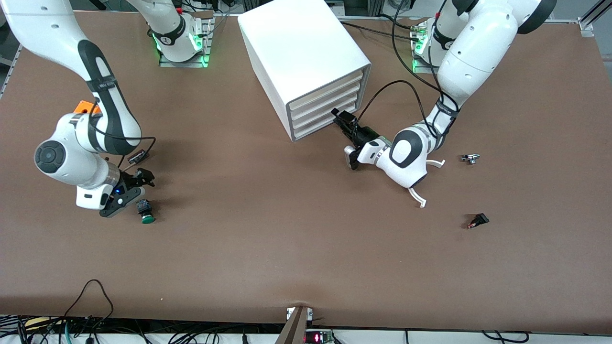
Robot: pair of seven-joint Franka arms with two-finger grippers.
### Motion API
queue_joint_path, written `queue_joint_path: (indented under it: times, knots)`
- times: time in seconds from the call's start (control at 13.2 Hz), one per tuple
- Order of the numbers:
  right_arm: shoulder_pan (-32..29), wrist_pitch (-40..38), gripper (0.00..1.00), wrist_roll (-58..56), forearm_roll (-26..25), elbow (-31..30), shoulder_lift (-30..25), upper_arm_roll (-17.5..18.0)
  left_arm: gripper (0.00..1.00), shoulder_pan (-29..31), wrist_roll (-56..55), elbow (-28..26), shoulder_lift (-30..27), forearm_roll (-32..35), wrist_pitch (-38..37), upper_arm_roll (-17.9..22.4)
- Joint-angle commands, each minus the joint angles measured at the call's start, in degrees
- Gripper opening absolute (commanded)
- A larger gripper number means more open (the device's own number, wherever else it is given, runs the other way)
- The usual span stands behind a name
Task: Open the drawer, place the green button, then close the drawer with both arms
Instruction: 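Grasp the green button with the right gripper while the left gripper pulls the drawer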
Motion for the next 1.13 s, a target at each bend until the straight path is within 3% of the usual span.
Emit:
queue_joint_path:
  times: [0.0, 0.15, 0.3, 0.6, 0.76, 0.91, 1.06]
  knots:
    - [-1.2, 0.8, 1.00, -2.2, -0.7, 4.1, 3.5, 0.5, 0.51, -1.5, 2.2, -0.6, 1.2, -3.9, 0.0, 0.0]
    - [-1.8, 1.8, 1.00, -3.2, -0.8, 5.3, 5.4, 0.6, 0.51, -2.9, 2.3, -1.4, 1.6, -5.8, 0.1, 0.0]
    - [-2.6, 3.1, 0.95, -3.5, -0.9, 5.0, 6.8, 0.5, 0.43, -3.5, 2.3, -2.1, 1.5, -7.3, 0.4, 0.0]
    - [-2.7, 2.9, 0.42, -2.8, -0.5, 5.0, 6.9, 0.5, 0.11, -3.7, 2.3, -2.2, 1.6, -7.3, 0.5, 0.0]
    - [-2.7, 2.8, 0.27, -2.4, -0.3, 5.0, 6.9, 0.5, 0.09, -3.7, 2.2, -2.1, 1.6, -7.3, 0.4, 0.0]
    - [-2.7, 2.7, 0.06, -1.0, 0.5, 5.1, 6.8, 0.6, 0.09, -3.7, 1.4, -1.4, 1.6, -7.3, 0.4, 0.1]
    - [-2.6, 2.0, 0.00, 1.2, 1.3, 5.3, 6.1, 1.0, 0.09, -3.5, 0.4, -1.0, 1.6, -7.2, 0.4, 0.7]
